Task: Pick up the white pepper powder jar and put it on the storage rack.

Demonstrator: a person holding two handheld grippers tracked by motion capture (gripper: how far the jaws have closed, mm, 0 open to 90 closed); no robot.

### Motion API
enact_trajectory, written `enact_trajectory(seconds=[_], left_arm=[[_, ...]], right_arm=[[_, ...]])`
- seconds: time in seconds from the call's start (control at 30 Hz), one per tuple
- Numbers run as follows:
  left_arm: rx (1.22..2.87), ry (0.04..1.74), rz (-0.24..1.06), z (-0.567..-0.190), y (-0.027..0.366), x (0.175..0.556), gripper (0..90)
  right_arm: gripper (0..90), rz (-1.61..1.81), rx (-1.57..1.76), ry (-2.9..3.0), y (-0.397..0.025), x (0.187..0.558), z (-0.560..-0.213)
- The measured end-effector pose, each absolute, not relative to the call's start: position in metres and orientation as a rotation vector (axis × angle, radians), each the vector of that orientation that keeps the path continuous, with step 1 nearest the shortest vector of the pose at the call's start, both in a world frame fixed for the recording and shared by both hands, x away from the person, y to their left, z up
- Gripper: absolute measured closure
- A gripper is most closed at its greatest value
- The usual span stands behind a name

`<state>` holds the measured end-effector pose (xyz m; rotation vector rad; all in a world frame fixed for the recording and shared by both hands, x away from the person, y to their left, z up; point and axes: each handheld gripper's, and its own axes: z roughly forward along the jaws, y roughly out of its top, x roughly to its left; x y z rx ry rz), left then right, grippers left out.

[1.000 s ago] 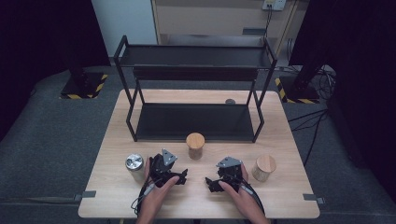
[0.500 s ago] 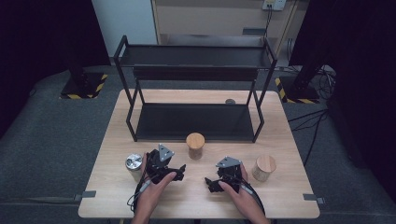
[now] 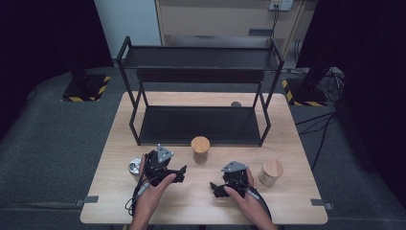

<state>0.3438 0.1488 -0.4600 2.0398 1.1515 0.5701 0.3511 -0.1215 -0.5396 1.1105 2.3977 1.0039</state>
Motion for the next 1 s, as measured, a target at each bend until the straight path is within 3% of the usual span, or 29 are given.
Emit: enact_trajectory(seconds=[1.0], left_arm=[[2.018,1.123,0.608,-0.432,0.167,0.349,1.3]], right_arm=[[0.3,1.004,1.115,2.393,-0.121,0.351,-0.540]])
